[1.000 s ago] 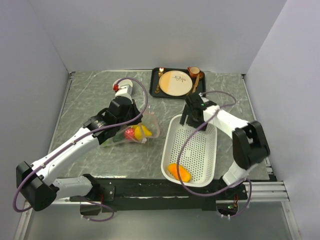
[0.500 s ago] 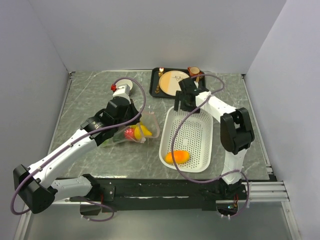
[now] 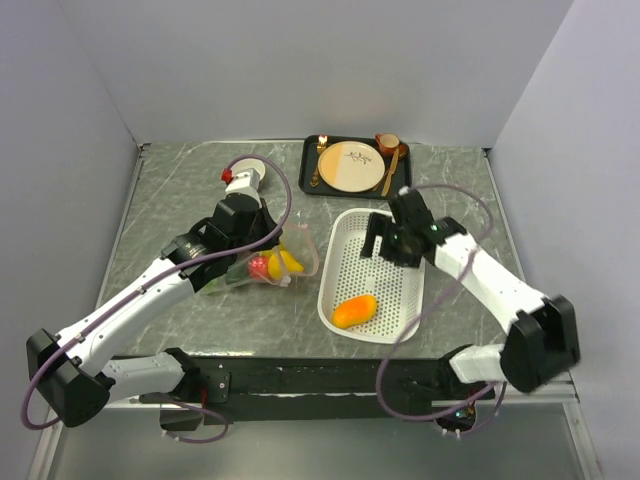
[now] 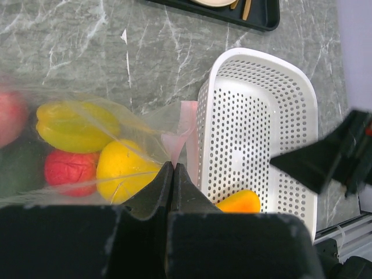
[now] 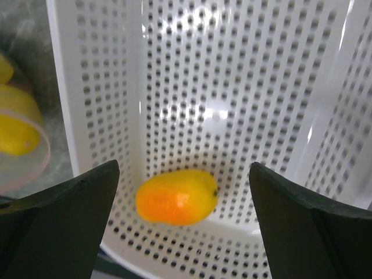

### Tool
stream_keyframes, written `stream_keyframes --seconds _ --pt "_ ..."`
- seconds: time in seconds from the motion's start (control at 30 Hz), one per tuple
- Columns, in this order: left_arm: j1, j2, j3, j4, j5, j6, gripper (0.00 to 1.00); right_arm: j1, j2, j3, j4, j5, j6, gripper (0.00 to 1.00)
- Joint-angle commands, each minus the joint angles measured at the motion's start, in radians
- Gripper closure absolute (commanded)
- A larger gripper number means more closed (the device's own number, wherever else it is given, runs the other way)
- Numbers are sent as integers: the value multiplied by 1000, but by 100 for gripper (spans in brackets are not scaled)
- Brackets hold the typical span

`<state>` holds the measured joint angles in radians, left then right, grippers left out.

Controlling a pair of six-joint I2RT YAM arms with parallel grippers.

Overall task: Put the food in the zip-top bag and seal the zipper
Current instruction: Pick up the fake fruit from the bin.

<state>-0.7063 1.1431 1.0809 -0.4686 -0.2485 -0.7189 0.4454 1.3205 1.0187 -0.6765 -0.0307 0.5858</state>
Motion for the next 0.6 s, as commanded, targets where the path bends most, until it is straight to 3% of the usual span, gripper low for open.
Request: stream_keyframes --seconds 0.0,0.23,0.57 --pt "2 17 13 64 34 10 99 61 -130 -104 15 -58 215 0" --pt "2 18 10 71 37 10 99 219 -127 -207 66 -11 416 0" --pt "4 26 2 73 51 10 99 246 -101 -281 121 12 497 0"
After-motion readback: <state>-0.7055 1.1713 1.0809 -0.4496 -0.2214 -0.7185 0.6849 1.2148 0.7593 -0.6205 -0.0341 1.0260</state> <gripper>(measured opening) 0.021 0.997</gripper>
